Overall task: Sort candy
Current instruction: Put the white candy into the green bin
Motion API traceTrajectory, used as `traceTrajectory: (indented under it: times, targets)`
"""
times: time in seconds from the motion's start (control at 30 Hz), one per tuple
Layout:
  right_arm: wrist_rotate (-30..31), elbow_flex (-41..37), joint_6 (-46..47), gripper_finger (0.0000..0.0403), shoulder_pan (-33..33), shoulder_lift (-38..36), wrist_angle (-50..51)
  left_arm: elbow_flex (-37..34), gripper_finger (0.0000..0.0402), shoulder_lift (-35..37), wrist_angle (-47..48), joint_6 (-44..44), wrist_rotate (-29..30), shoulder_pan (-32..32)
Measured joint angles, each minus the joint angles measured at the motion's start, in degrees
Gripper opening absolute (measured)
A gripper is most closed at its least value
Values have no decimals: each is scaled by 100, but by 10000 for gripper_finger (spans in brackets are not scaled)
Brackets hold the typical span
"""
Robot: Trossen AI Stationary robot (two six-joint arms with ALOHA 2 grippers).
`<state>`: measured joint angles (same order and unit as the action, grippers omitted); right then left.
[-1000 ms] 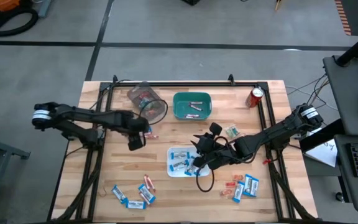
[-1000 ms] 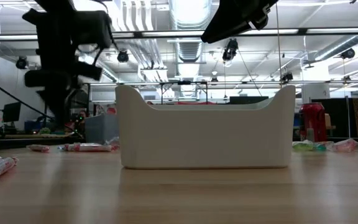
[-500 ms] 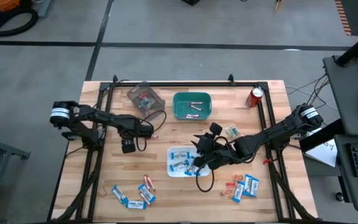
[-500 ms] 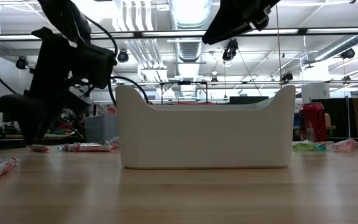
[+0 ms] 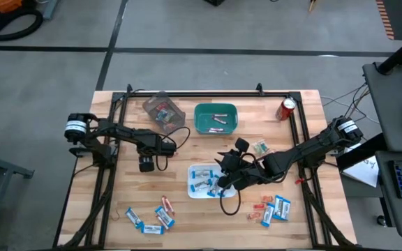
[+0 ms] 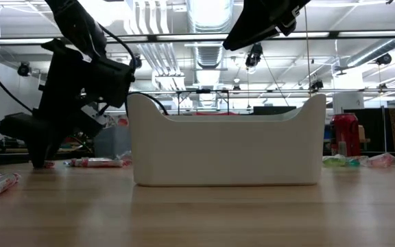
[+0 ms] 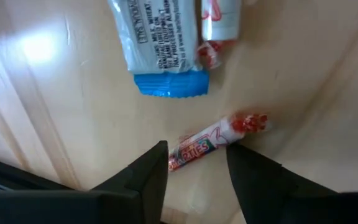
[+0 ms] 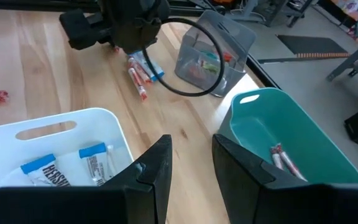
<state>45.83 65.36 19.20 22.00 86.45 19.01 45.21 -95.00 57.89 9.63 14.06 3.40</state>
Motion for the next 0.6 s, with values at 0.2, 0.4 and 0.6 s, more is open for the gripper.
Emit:
traceTrajectory:
  times: [0.2,0.4,0.6]
  targets:
    - [-1,0,46,109,0,1,19,19,55,22,-24,-121,-136,-2]
    - [-1,0,44,109,0,1,28,83,24,30,58,-14,-174,-37]
    - [-355,0,31,109,9,1,59,366,11,256,577,-13,-324,-262]
